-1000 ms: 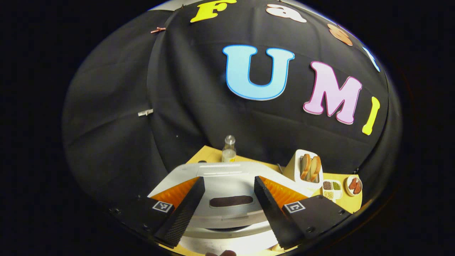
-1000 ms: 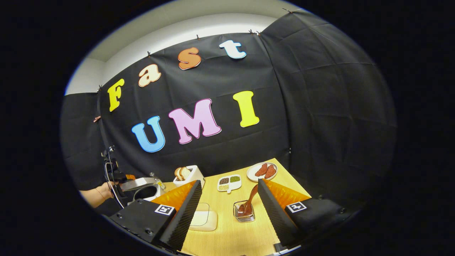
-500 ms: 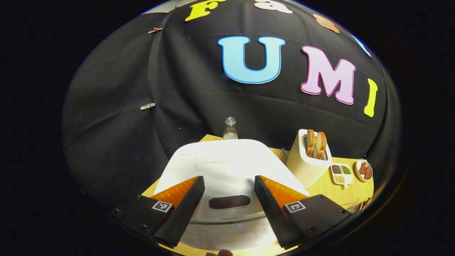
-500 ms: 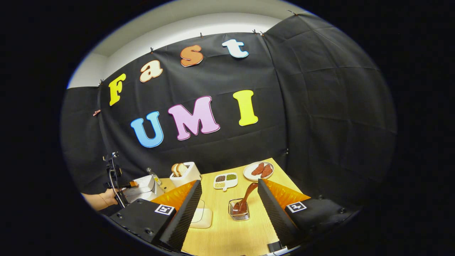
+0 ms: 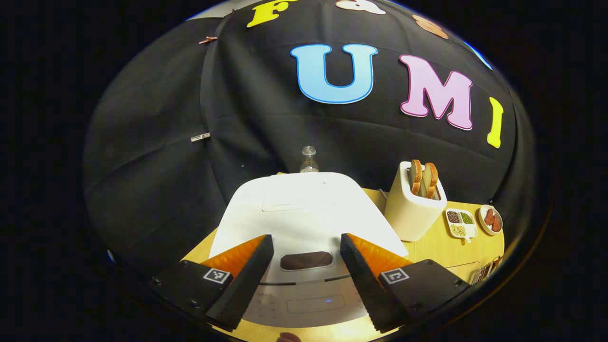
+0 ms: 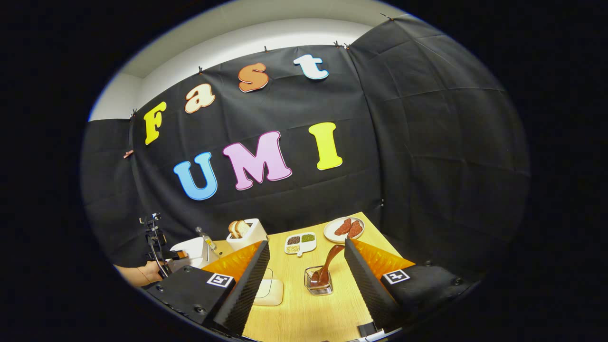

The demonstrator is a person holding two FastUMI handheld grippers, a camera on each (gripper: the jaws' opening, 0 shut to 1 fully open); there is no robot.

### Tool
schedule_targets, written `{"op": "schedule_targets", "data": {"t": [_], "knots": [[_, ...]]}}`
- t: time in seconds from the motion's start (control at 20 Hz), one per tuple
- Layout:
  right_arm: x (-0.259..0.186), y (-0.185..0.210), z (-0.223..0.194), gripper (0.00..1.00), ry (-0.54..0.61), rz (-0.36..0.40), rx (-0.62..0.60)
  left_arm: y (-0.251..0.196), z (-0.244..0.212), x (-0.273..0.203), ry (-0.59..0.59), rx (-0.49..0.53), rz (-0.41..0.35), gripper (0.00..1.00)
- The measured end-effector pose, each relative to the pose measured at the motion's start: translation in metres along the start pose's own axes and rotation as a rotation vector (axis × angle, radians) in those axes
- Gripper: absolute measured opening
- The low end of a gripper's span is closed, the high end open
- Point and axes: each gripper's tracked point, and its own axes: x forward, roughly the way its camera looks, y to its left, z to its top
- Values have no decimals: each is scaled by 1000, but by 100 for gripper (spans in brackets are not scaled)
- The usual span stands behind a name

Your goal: Close the left gripper, press the button to open the rice cooker; take a wooden spoon from the chopstick holder with the right hand, scoop a spoonful of rice and pour it into the rice cooker, then put the wooden spoon back into the chopstick holder.

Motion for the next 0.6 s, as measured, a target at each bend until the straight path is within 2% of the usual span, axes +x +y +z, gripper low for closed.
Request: {"op": "schedule_targets", "data": {"t": [0.4,0.6], "knots": [[0,2,-2,98,10,11,-17,-2,-10,1,2,28,-3,100],[1,6,1,98,-1,25,-13,-3,-2,-6,-36,30,-25,99]]}}
